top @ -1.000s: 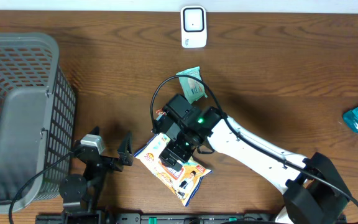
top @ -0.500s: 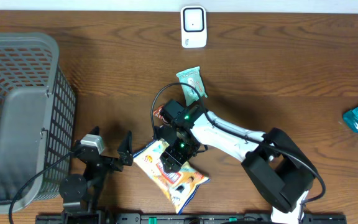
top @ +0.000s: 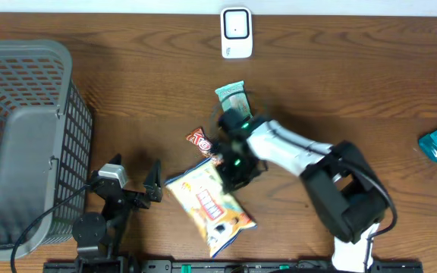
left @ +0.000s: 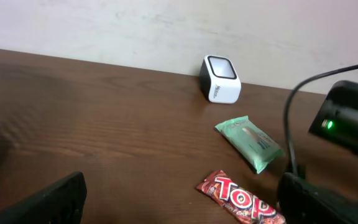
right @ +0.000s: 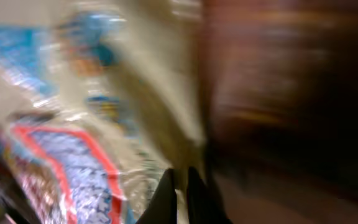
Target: Scan the item barcode
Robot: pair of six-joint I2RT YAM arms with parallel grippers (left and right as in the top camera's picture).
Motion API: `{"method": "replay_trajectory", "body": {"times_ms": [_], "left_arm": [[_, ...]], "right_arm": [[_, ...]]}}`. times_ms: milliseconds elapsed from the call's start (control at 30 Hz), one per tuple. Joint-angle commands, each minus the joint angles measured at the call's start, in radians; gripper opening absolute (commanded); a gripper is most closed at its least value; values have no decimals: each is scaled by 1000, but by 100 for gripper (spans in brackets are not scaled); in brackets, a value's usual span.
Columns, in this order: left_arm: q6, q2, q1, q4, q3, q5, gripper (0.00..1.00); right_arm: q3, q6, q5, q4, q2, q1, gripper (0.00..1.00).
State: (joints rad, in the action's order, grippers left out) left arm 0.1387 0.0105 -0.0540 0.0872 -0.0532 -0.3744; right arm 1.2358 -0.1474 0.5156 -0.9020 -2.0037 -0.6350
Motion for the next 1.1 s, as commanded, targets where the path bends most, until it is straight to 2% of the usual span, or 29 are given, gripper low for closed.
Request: {"method": "replay_trajectory", "body": {"times_ms": [0, 200, 367, 400, 467, 500, 533, 667, 800, 967, 1067], "left_arm": [[9, -6, 5, 29, 17, -2, 98], [9, -6, 5, 29, 17, -2, 98], [9, -6, 5, 29, 17, -2, 98], [9, -6, 5, 29, 17, -2, 98], [9, -6, 5, 29, 17, -2, 98], [9, -6, 5, 29, 17, -2, 98], [9, -6, 5, 29, 17, -2, 98], [9, -6, 5, 29, 17, -2, 98], [9, -6, 5, 29, 17, -2, 98], [9, -6, 5, 29, 17, -2, 98], [9, -6, 5, 29, 17, -2, 98]], "right_arm": [[4, -164, -240, -29, 35, 112, 1], [4, -182, -375, -40, 92, 236, 1], [4, -138, -333, -65, 223, 295, 1], [4, -121, -317, -70, 249, 292, 5], [4, -79, -282, -80, 304, 274, 36], [4, -44, -263, -87, 333, 257, 62], [4, -23, -250, -92, 354, 241, 97], [4, -6, -236, -114, 385, 145, 99], [-1, 2, -142, -140, 371, 27, 99], [-5, 10, -147, -137, 369, -111, 99], [-11, -35, -193, -112, 369, -185, 99]]}}
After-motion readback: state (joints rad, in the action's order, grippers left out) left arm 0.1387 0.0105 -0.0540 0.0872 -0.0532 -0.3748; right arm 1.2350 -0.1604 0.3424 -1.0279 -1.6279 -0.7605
